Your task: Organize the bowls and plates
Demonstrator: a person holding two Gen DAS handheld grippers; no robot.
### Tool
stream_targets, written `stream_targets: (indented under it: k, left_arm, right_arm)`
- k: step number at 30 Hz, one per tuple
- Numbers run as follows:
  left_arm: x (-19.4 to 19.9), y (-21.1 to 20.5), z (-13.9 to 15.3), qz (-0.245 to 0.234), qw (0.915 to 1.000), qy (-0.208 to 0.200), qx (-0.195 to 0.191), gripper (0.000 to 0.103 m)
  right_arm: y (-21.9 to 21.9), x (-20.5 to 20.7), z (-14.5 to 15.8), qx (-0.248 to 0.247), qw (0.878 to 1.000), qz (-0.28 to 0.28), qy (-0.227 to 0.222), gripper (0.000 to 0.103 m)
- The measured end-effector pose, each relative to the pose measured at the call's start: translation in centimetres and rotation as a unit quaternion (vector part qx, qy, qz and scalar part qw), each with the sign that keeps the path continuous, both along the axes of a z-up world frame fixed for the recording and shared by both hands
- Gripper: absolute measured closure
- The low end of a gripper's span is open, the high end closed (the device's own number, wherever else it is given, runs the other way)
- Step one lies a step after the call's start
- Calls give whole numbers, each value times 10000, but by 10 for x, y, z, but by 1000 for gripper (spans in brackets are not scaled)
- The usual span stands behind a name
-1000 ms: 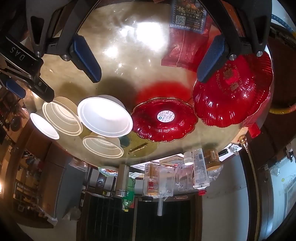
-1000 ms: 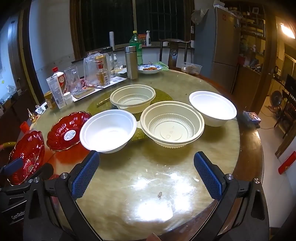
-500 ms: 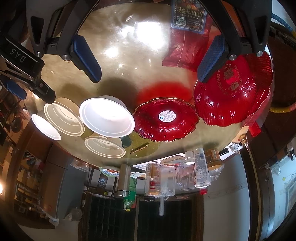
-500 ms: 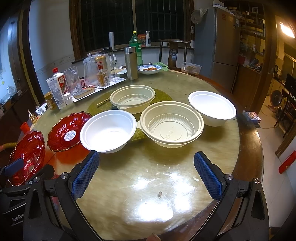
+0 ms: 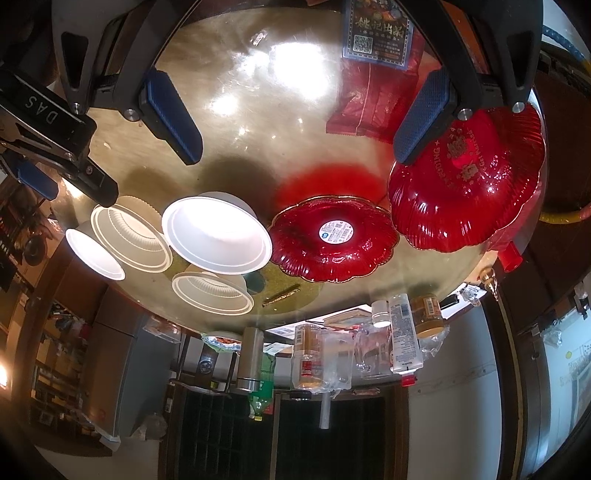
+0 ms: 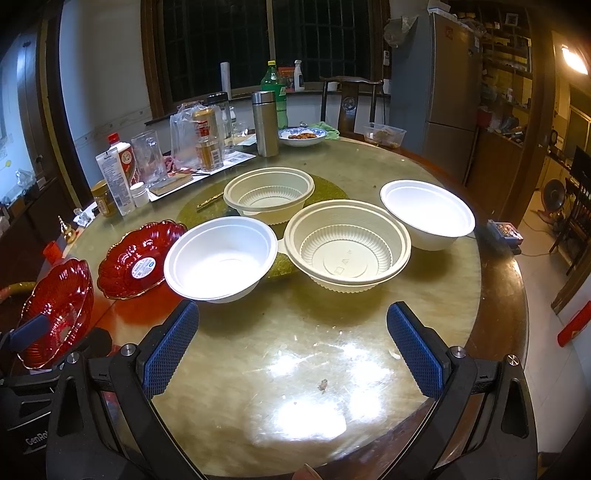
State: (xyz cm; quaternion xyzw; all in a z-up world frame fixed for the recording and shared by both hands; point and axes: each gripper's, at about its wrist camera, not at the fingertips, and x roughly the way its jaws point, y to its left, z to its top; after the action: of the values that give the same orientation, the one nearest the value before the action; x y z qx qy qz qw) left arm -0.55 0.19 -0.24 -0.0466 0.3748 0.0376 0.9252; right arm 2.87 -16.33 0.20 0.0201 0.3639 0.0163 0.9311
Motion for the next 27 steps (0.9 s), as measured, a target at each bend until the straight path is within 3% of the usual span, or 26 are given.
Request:
stream_targets:
  k: [27]
  left_arm:
    - [-2, 2, 1, -54, 10000, 10, -64, 0]
  right_arm:
    - [4, -1, 0, -71, 10000, -30, 0, 0]
